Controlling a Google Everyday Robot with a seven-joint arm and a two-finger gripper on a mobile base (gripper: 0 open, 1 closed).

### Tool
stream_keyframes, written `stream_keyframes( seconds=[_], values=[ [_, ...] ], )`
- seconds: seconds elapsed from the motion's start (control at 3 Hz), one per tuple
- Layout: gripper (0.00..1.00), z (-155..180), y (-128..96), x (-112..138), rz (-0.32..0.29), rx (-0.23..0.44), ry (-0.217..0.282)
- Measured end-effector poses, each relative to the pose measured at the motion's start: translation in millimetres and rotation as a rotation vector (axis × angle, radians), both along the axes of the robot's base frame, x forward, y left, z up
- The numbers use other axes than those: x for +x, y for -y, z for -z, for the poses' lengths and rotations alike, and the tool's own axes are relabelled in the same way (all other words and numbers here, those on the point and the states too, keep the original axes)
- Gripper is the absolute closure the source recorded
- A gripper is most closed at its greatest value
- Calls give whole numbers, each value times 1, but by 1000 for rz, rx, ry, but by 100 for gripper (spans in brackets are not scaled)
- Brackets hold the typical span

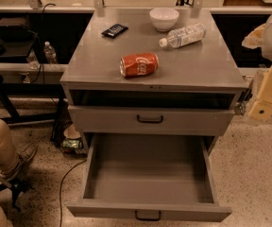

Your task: Place coke can into middle drawer

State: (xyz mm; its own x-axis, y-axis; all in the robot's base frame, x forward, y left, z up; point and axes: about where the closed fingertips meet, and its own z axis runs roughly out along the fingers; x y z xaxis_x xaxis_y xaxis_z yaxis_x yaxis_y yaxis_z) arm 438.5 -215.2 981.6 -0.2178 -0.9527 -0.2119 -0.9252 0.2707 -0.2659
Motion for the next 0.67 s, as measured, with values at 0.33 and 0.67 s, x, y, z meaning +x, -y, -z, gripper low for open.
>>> stream_keyframes(
  seconds=[0.33,0.67],
  values=[
    [0,0,0,0,0,0,0],
    [0,5,-10,30,-63,10,27]
  ],
)
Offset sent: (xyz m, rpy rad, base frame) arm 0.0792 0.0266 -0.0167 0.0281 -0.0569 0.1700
